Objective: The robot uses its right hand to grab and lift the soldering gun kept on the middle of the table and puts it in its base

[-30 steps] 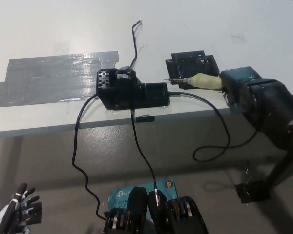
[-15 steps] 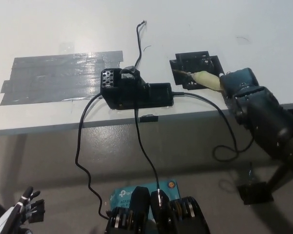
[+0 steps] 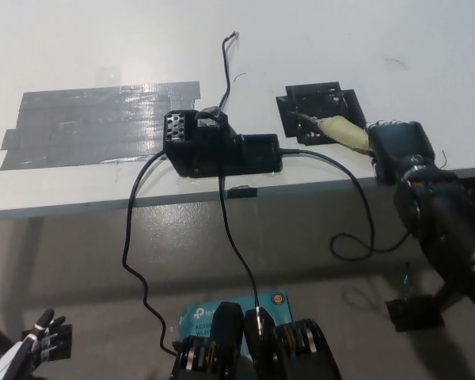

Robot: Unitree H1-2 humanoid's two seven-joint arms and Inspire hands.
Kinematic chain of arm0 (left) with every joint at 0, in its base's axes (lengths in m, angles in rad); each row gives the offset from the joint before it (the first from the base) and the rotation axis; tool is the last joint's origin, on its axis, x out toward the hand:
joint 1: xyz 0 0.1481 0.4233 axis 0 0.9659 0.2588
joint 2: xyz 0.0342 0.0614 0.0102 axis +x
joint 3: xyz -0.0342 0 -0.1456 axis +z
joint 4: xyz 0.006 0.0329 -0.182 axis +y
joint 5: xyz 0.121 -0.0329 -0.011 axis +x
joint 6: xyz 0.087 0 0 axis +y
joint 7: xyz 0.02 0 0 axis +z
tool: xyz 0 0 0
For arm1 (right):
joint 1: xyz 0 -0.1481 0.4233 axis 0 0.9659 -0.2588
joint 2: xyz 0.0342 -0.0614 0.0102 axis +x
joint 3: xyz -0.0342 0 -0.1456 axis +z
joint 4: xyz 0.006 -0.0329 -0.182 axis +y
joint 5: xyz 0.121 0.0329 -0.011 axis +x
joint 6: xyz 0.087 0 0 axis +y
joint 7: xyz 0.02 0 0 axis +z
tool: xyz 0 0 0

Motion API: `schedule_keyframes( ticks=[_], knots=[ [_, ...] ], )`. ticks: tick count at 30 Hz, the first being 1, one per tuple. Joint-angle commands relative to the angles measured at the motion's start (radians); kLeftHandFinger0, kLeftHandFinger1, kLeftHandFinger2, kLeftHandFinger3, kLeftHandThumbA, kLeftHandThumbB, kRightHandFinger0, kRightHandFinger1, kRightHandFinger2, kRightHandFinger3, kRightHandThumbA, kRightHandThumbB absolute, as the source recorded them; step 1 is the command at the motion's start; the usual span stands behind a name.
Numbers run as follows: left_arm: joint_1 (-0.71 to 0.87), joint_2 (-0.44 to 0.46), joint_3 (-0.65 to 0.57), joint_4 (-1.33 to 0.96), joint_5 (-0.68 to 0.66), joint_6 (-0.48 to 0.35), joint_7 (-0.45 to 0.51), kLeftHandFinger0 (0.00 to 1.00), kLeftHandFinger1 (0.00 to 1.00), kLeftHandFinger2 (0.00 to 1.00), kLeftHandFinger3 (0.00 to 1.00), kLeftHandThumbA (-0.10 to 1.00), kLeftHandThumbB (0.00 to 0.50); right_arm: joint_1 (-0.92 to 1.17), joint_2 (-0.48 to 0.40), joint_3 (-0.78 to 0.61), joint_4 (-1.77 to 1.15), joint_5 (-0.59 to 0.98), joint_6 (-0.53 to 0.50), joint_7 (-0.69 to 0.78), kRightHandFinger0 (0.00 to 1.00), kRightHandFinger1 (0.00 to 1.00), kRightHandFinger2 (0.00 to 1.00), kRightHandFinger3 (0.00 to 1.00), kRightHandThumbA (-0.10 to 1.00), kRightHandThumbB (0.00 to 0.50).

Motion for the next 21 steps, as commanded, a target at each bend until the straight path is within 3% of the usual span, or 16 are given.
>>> schedule_keyframes(
  ticks=[1, 4, 5, 6, 8, 9, 12, 14, 16, 17, 18, 21],
  knots=[
    [0.008, 0.026, 0.019, -0.037, -0.008, 0.0, -0.01, 1.0, 0.95, 1.0, 1.0, 1.0, 0.257, 0.085, -0.003, -0.067, 0.005, 0.082, -0.094, -0.095, 0.0, 0.4, 0.68, 0.1, -0.1, 0.0],
    [0.007, 0.034, 0.012, -0.026, 0.002, -0.023, -0.016, 1.0, 0.93, 1.0, 1.0, 1.0, 0.304, 0.094, -0.007, -0.106, -0.012, 0.081, -0.135, -0.161, 0.0, 0.37, 0.65, 0.11, -0.1, 0.0],
    [0.007, 0.035, 0.011, -0.025, 0.004, -0.026, -0.016, 1.0, 0.93, 1.0, 1.0, 1.0, 0.336, 0.093, -0.008, -0.109, -0.011, 0.078, -0.142, -0.168, 0.0, 0.36, 0.64, 0.16, -0.1, 0.0],
    [0.007, 0.035, 0.009, -0.023, 0.007, -0.027, -0.016, 1.0, 0.93, 0.99, 1.0, 1.0, 0.369, 0.087, -0.015, -0.111, -0.008, 0.072, -0.158, -0.178, 0.0, 0.36, 0.65, 0.48, -0.1, 0.008],
    [0.009, 0.033, 0.009, -0.024, 0.011, -0.02, -0.011, 1.0, 0.94, 0.98, 1.0, 1.0, 0.38, 0.079, -0.026, -0.11, -0.011, 0.062, -0.172, -0.189, 0.0, 0.23, 0.5, 0.64, -0.1, 0.0],
    [0.007, 0.034, 0.009, -0.023, 0.012, -0.02, -0.011, 1.0, 0.91, 0.98, 1.0, 1.0, 0.393, 0.07, -0.037, -0.101, -0.006, 0.046, -0.201, -0.22, 0.0, 0.15, 0.4, 0.66, -0.1, 0.002],
    [0.005, 0.029, 0.014, -0.019, 0.006, -0.019, -0.01, 1.0, 0.87, 0.96, 1.0, 1.0, 0.481, 0.056, -0.056, -0.089, -0.045, 0.03, -0.169, -0.172, 0.0, 0.1, 0.34, 0.73, -0.1, 0.0],
    [0.007, 0.03, 0.013, -0.02, 0.011, -0.024, -0.008, 1.0, 0.87, 0.97, 1.0, 1.0, 0.5, 0.038, -0.065, -0.093, -0.058, 0.027, -0.178, -0.184, 0.0, 0.06, 0.31, 0.39, -0.1, 0.025],
    [0.006, 0.03, 0.012, -0.018, 0.015, -0.029, -0.007, 1.0, 0.85, 0.98, 1.0, 1.0, 0.5, 0.024, -0.071, -0.087, -0.059, 0.016, -0.187, -0.195, 0.0, 0.09, 0.4, 0.23, -0.1, 0.001],
    [0.003, 0.032, 0.008, -0.011, 0.017, -0.033, -0.009, 1.0, 0.85, 0.98, 1.0, 1.0, 0.5, 0.009, -0.075, -0.082, -0.055, 0.007, -0.19, -0.201, 0.0, 0.09, 0.42, 0.19, -0.1, 0.0],
    [0.002, 0.031, 0.008, -0.012, 0.018, -0.032, -0.008, 1.0, 0.84, 0.97, 1.0, 1.0, 0.494, 0.003, -0.076, -0.083, -0.06, 0.006, -0.189, -0.2, 0.0, 0.09, 0.43, 0.23, -0.1, 0.0],
    [-0.001, 0.027, 0.01, -0.016, 0.016, -0.009, -0.004, 1.0, 0.92, 0.99, 1.0, 1.0, 0.463, -0.038, -0.082, -0.09, -0.077, 0.011, -0.216, -0.204, 0.0, 0.1, 0.45, 0.2, -0.1, 0.004]
  ],
)
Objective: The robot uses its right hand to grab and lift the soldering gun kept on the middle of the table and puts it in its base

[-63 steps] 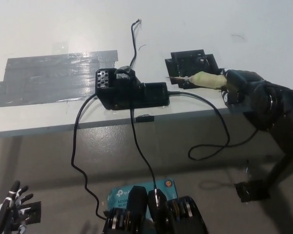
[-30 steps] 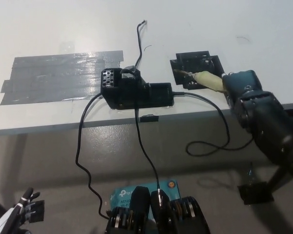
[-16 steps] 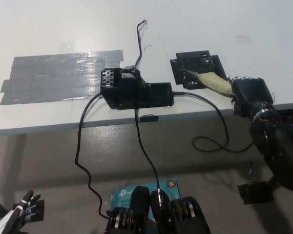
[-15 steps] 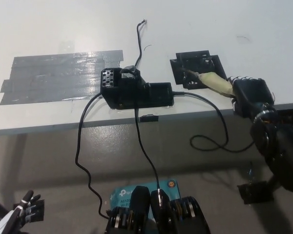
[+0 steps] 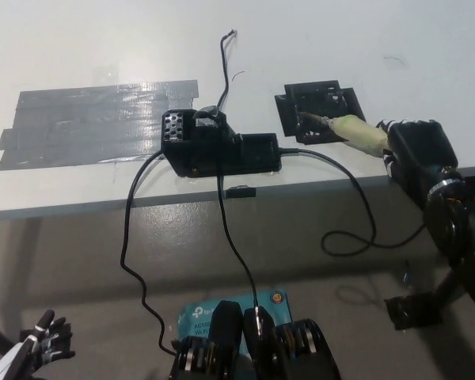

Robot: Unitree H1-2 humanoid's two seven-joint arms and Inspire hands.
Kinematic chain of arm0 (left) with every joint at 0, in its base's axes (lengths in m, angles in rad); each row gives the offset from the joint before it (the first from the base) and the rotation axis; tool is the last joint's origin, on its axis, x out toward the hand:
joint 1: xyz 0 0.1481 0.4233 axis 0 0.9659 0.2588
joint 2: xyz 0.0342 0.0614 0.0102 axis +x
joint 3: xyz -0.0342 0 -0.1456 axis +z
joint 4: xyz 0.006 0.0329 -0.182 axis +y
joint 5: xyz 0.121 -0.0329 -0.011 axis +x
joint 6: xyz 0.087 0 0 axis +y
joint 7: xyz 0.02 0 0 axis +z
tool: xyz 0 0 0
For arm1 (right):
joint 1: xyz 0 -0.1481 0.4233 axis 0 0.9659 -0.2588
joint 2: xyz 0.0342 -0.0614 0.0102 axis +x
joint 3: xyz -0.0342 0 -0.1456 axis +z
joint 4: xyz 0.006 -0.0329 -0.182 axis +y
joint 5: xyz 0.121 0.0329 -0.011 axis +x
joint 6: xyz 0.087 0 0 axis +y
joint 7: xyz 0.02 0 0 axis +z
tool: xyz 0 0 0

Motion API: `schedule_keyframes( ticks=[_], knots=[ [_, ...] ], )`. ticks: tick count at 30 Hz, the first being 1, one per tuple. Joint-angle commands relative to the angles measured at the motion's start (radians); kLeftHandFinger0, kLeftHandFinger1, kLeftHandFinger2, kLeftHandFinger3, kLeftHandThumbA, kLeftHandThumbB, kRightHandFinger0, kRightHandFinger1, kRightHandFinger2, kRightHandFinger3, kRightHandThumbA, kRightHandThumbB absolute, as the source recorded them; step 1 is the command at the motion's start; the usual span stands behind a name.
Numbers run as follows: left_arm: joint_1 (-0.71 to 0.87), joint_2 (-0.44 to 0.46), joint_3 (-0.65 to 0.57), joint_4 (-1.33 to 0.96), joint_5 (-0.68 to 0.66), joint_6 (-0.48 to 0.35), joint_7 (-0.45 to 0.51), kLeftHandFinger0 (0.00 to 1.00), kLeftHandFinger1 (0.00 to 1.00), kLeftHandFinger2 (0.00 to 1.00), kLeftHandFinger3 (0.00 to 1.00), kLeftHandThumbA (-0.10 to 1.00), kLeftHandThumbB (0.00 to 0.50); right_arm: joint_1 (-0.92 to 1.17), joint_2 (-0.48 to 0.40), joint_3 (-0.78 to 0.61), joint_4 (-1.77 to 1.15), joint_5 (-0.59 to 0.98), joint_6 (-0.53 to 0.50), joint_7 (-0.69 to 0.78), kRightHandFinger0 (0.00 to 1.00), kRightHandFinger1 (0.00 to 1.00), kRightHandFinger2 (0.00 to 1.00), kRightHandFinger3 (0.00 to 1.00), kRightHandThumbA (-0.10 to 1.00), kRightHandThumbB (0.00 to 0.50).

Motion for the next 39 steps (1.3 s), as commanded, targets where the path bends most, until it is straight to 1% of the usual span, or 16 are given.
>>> schedule_keyframes(
  ticks=[1, 3, 7, 8, 14, 18, 19, 21, 26, 27, 29, 30, 31, 33, 37, 39],
  knots=[
    [-0.004, 0.025, 0.012, -0.015, 0.003, -0.003, -0.005, 1.0, 0.92, 1.0, 1.0, 1.0, 0.461, -0.097, -0.037, -0.002, -0.04, -0.021, -0.055, -0.034, 0.0, 0.1, 0.45, 0.19, -0.1, 0.02],
    [-0.008, 0.025, 0.014, -0.019, -0.004, 0.001, -0.008, 1.0, 0.89, 1.0, 1.0, 1.0, 0.456, -0.107, -0.043, 0.006, -0.043, -0.042, -0.083, -0.07, 0.0, 0.09, 0.43, 0.09, -0.1, 0.055],
    [-0.007, 0.026, 0.014, -0.016, -0.004, -0.009, -0.009, 1.0, 0.91, 1.0, 1.0, 1.0, 0.489, -0.133, -0.048, 0.011, -0.047, -0.043, -0.11, -0.054, 0.0, 0.15, 0.5, 0.09, -0.1, 0.022],
    [-0.007, 0.028, 0.009, -0.019, 0.007, -0.006, -0.004, 1.0, 0.92, 1.0, 1.0, 1.0, 0.474, -0.144, -0.049, 0.009, -0.041, -0.035, -0.165, -0.097, 0.0, 0.13, 0.47, 0.02, -0.1, 0.059],
    [-0.008, 0.024, 0.005, -0.011, 0.006, -0.009, -0.007, 1.0, 0.93, 1.0, 1.0, 1.0, 0.485, -0.139, -0.039, -0.034, -0.098, 0.008, -0.141, -0.049, 0.0, 0.0, 0.31, 0.0, -0.1, 0.022],
    [-0.008, 0.021, 0.007, -0.007, -0.005, -0.009, -0.012, 1.0, 0.92, 1.0, 1.0, 1.0, 0.5, -0.134, -0.036, -0.061, -0.126, 0.031, -0.158, -0.036, 0.0, 0.02, 0.37, 0.0, -0.1, 0.065],
    [-0.008, 0.02, 0.007, -0.005, -0.005, -0.012, -0.012, 1.0, 0.92, 1.0, 1.0, 1.0, 0.5, -0.136, -0.038, -0.064, -0.133, 0.038, -0.173, -0.031, 0.0, 0.02, 0.37, 0.03, -0.1, 0.092],
    [-0.014, 0.024, 0.01, -0.005, -0.002, -0.008, -0.008, 1.0, 0.91, 1.0, 1.0, 1.0, 0.5, -0.146, -0.045, -0.065, -0.159, 0.052, -0.181, 0.027, 0.0, 0.08, 0.44, 0.13, -0.1, 0.066],
    [-0.017, 0.03, 0.005, -0.004, 0.002, -0.013, -0.014, 1.0, 0.94, 1.0, 1.0, 1.0, 0.488, -0.152, -0.048, -0.077, -0.18, 0.083, -0.211, 0.073, 0.0, 0.09, 0.4, 0.13, -0.1, 0.088],
    [-0.015, 0.031, 0.005, -0.009, 0.006, -0.006, -0.01, 1.0, 0.95, 1.0, 1.0, 1.0, 0.449, -0.148, -0.052, -0.082, -0.178, 0.105, -0.258, 0.072, 0.0, 0.08, 0.38, 0.09, -0.1, 0.107],
    [-0.017, 0.033, 0.003, -0.006, 0.01, -0.002, -0.009, 1.0, 0.94, 1.0, 1.0, 1.0, 0.449, -0.152, -0.064, -0.071, -0.181, 0.104, -0.301, 0.086, 0.0, 0.12, 0.4, 0.12, -0.1, 0.057],
    [-0.015, 0.032, 0.002, -0.006, 0.01, -0.003, -0.009, 1.0, 0.94, 1.0, 1.0, 1.0, 0.45, -0.149, -0.064, -0.073, -0.184, 0.104, -0.303, 0.089, 0.0, 0.13, 0.32, 0.18, -0.1, 0.028],
    [-0.017, 0.032, 0.001, 0.0, 0.012, -0.006, -0.009, 1.0, 0.93, 1.0, 1.0, 1.0, 0.426, -0.15, -0.065, -0.073, -0.185, 0.112, -0.319, 0.097, 0.0, 0.15, 0.31, 0.22, -0.1, 0.052],
    [-0.016, 0.03, 0.001, -0.002, 0.014, -0.01, -0.006, 1.0, 0.91, 1.0, 1.0, 1.0, 0.455, -0.153, -0.068, -0.069, -0.182, 0.12, -0.352, 0.11, 0.0, 0.18, 0.42, 0.28, -0.1, 0.047],
    [-0.018, 0.032, 0.003, -0.008, 0.01, -0.012, -0.011, 1.0, 0.92, 1.0, 1.0, 1.0, 0.497, -0.158, -0.071, -0.064, -0.189, 0.111, -0.379, 0.124, 0.0, 0.2, 0.49, 0.28, -0.1, 0.056],
    [-0.019, 0.031, 0.004, -0.006, 0.007, -0.011, -0.013, 1.0, 0.92, 1.0, 1.0, 1.0, 0.477, -0.16, -0.076, -0.059, -0.204, 0.117, -0.39, 0.162, 0.0, 0.2, 0.37, 0.31, -0.1, 0.042]
  ],
)
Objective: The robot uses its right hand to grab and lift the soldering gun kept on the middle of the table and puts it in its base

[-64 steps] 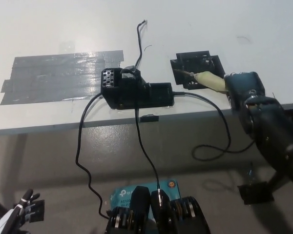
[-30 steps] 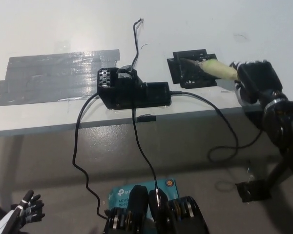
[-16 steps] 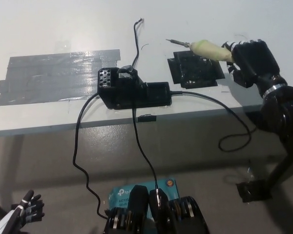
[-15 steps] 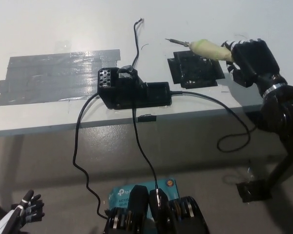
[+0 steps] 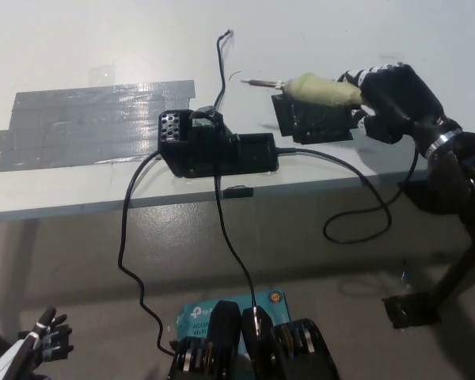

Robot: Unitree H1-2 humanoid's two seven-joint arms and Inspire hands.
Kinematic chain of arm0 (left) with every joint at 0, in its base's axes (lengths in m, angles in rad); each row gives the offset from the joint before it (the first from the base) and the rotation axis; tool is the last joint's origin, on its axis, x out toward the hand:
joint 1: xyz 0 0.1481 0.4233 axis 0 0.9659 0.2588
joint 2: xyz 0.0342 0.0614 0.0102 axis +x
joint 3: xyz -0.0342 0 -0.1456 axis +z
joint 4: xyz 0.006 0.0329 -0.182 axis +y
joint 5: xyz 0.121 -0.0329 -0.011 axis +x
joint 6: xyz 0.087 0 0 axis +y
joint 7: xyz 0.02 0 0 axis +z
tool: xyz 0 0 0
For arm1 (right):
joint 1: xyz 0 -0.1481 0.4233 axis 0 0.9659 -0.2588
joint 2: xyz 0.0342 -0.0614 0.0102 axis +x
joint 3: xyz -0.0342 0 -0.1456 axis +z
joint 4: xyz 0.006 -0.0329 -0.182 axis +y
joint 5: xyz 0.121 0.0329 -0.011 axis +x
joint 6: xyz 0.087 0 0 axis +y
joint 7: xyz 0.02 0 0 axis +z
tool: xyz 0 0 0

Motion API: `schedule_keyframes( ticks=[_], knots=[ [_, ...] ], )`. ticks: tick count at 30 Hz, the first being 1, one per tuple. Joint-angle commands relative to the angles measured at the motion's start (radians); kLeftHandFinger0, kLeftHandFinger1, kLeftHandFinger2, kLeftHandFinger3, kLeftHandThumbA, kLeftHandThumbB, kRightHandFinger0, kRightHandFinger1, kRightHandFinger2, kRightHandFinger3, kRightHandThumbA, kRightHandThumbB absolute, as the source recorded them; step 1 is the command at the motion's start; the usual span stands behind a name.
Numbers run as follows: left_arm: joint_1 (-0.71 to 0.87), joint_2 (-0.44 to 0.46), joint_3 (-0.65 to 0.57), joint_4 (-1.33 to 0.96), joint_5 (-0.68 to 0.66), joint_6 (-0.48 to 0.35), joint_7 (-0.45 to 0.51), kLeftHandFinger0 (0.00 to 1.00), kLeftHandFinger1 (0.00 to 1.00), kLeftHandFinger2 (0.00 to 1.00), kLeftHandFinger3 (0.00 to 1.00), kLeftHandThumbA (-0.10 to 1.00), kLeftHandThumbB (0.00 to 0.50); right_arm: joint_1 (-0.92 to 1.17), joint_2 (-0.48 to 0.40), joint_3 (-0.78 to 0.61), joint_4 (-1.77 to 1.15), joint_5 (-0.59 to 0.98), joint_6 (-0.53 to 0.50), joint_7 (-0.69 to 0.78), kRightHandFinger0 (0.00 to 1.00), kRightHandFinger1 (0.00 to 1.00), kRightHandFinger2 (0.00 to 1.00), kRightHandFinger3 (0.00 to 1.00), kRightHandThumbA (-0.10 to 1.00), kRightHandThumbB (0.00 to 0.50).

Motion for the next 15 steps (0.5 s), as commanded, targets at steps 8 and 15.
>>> schedule_keyframes(
  ticks=[8, 15],
  knots=[
    [-0.014, 0.033, 0.003, -0.001, 0.007, -0.019, -0.016, 1.0, 0.92, 1.0, 1.0, 1.0, 0.5, -0.094, -0.04, 0.004, -0.055, 0.014, -0.107, 0.095, 0.0, 0.21, 0.57, 0.42, -0.1, 0.061],
    [-0.012, 0.025, 0.001, -0.01, 0.015, -0.004, -0.008, 1.0, 0.93, 1.0, 1.0, 1.0, 0.5, -0.129, -0.031, 0.002, -0.024, 0.003, -0.116, 0.104, 0.0, 0.14, 0.56, 0.31, -0.1, 0.003]
  ],
)
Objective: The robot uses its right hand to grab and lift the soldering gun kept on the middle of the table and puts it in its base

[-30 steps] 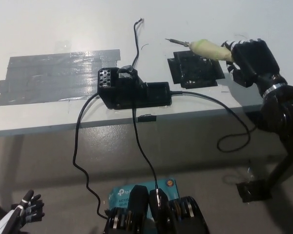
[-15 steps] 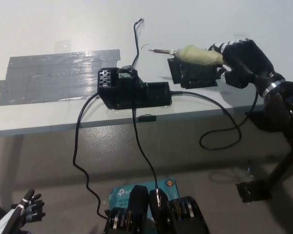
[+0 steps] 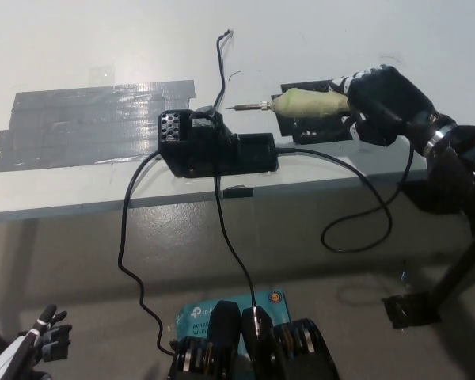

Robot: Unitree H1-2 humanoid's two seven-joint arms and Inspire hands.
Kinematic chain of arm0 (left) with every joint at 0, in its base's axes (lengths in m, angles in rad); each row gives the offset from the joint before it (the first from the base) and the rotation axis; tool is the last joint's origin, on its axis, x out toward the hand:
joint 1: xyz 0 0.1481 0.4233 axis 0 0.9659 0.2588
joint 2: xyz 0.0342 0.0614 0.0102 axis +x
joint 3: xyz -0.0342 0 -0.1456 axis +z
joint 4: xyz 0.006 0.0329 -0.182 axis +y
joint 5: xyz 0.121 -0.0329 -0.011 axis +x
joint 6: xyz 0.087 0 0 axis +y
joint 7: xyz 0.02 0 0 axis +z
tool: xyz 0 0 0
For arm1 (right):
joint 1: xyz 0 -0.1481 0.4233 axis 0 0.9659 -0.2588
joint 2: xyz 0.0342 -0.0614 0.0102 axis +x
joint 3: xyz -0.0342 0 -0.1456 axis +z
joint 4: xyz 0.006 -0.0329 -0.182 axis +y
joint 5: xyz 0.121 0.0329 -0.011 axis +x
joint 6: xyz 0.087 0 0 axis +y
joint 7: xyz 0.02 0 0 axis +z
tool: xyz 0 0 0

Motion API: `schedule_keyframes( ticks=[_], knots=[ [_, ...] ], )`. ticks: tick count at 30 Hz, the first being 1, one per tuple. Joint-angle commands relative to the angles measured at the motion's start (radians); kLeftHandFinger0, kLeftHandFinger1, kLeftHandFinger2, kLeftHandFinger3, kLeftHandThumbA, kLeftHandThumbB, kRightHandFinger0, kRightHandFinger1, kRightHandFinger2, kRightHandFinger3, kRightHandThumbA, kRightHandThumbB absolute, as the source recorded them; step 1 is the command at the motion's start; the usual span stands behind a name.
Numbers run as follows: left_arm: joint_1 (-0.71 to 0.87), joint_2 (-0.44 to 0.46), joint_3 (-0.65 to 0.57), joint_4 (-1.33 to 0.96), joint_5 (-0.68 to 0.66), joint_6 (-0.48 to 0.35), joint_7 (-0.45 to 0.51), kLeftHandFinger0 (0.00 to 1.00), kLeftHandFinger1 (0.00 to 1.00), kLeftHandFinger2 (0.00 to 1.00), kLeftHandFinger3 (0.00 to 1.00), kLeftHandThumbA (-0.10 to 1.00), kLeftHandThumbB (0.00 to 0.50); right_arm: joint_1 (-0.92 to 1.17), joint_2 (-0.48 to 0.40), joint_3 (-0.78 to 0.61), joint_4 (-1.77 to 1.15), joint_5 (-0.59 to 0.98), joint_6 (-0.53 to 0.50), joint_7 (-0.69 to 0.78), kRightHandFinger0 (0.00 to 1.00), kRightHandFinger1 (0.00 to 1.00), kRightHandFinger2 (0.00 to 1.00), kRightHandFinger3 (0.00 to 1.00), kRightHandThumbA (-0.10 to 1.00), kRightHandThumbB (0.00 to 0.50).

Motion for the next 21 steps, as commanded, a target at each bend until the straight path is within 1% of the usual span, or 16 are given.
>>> schedule_keyframes(
  ticks=[1, 2, 3, 4, 5, 7, 9, 13, 14, 15, 16, 18, 19, 20, 21],
  knots=[
    [-0.003, 0.026, 0.001, -0.014, 0.007, -0.003, -0.01, 1.0, 0.94, 1.0, 1.0, 1.0, 0.5, -0.099, -0.019, -0.01, -0.003, 0.009, -0.04, 0.01, 0.0, 0.13, 0.57, 0.31, -0.1, 0.0],
    [-0.002, 0.026, 0.001, -0.021, 0.009, -0.001, -0.008, 1.0, 0.94, 1.0, 1.0, 1.0, 0.5, -0.104, -0.019, -0.011, 0.004, 0.01, -0.042, 0.012, 0.0, 0.12, 0.57, 0.29, -0.1, 0.0],
    [-0.002, 0.027, 0.002, -0.025, 0.006, 0.004, -0.01, 1.0, 0.95, 1.0, 1.0, 1.0, 0.478, -0.109, -0.018, -0.012, 0.012, 0.007, -0.046, 0.002, 0.0, 0.12, 0.57, 0.29, -0.1, 0.0],
    [-0.003, 0.03, 0.002, -0.023, 0.005, 0.0, -0.013, 1.0, 0.95, 1.0, 1.0, 1.0, 0.494, -0.111, -0.019, -0.011, 0.011, 0.002, -0.038, 0.004, 0.0, 0.12, 0.57, 0.31, -0.1, 0.0],
    [-0.001, 0.03, 0.001, -0.023, 0.006, -0.004, -0.014, 1.0, 0.95, 1.0, 1.0, 1.0, 0.5, -0.11, -0.02, -0.011, 0.009, -0.004, -0.031, 0.003, 0.0, 0.13, 0.57, 0.31, -0.1, 0.004],
    [-0.005, 0.029, 0.001, -0.021, 0.005, -0.002, -0.014, 1.0, 0.94, 1.0, 1.0, 1.0, 0.5, -0.116, -0.017, -0.015, 0.015, -0.009, -0.014, 0.0, 0.0, 0.15, 0.6, 0.35, -0.1, 0.0],
    [-0.005, 0.027, 0.0, -0.022, 0.005, -0.003, -0.014, 1.0, 0.93, 1.0, 1.0, 1.0, 0.5, -0.119, -0.014, -0.019, 0.01, -0.015, 0.002, -0.002, 0.0, 0.16, 0.6, 0.37, -0.1, 0.0],
    [-0.006, 0.023, -0.008, -0.033, 0.012, 0.011, -0.009, 1.0, 0.92, 1.0, 1.0, 1.0, 0.465, -0.122, -0.014, -0.019, 0.002, -0.017, 0.025, 0.02, 0.0, 0.19, 0.63, 0.39, -0.1, 0.004],
    [-0.007, 0.022, -0.009, -0.034, 0.014, 0.013, -0.008, 1.0, 0.92, 1.0, 1.0, 1.0, 0.463, -0.12, -0.015, -0.02, -0.004, -0.017, 0.026, 0.02, 0.0, 0.19, 0.63, 0.4, -0.1, 0.003],
    [-0.007, 0.022, -0.009, -0.032, 0.014, 0.012, -0.007, 1.0, 0.91, 1.0, 1.0, 1.0, 0.49, -0.124, -0.013, -0.015, 0.002, -0.023, 0.012, 0.008, 0.0, 0.19, 0.63, 0.38, -0.1, 0.0],
    [-0.009, 0.022, -0.009, -0.032, 0.014, 0.013, -0.007, 1.0, 0.91, 1.0, 1.0, 1.0, 0.493, -0.126, -0.013, -0.014, 0.005, -0.025, 0.006, 0.003, 0.0, 0.18, 0.62, 0.38, -0.1, 0.0],
    [-0.015, 0.022, -0.01, -0.035, 0.013, 0.02, -0.008, 1.0, 0.94, 1.0, 1.0, 1.0, 0.499, -0.139, -0.01, -0.004, 0.02, -0.032, -0.023, -0.007, 0.0, 0.17, 0.6, 0.38, -0.1, 0.002],
    [-0.019, 0.024, -0.012, -0.031, 0.013, 0.012, -0.012, 1.0, 0.94, 1.0, 1.0, 1.0, 0.492, -0.142, -0.012, 0.001, 0.018, -0.036, -0.032, -0.003, 0.0, 0.17, 0.59, 0.4, -0.1, 0.0],
    [-0.022, 0.025, -0.012, -0.031, 0.012, 0.018, -0.013, 1.0, 0.94, 1.0, 1.0, 1.0, 0.495, -0.142, -0.014, 0.006, 0.006, -0.043, -0.029, 0.007, 0.0, 0.17, 0.59, 0.41, -0.1, 0.006],
    [-0.025, 0.027, -0.013, -0.03, 0.013, 0.018, -0.014, 1.0, 0.93, 1.0, 1.0, 1.0, 0.488, -0.143, -0.016, 0.011, -0.001, -0.049, -0.03, 0.013, 0.0, 0.17, 0.59, 0.42, -0.1, 0.032]
  ],
)
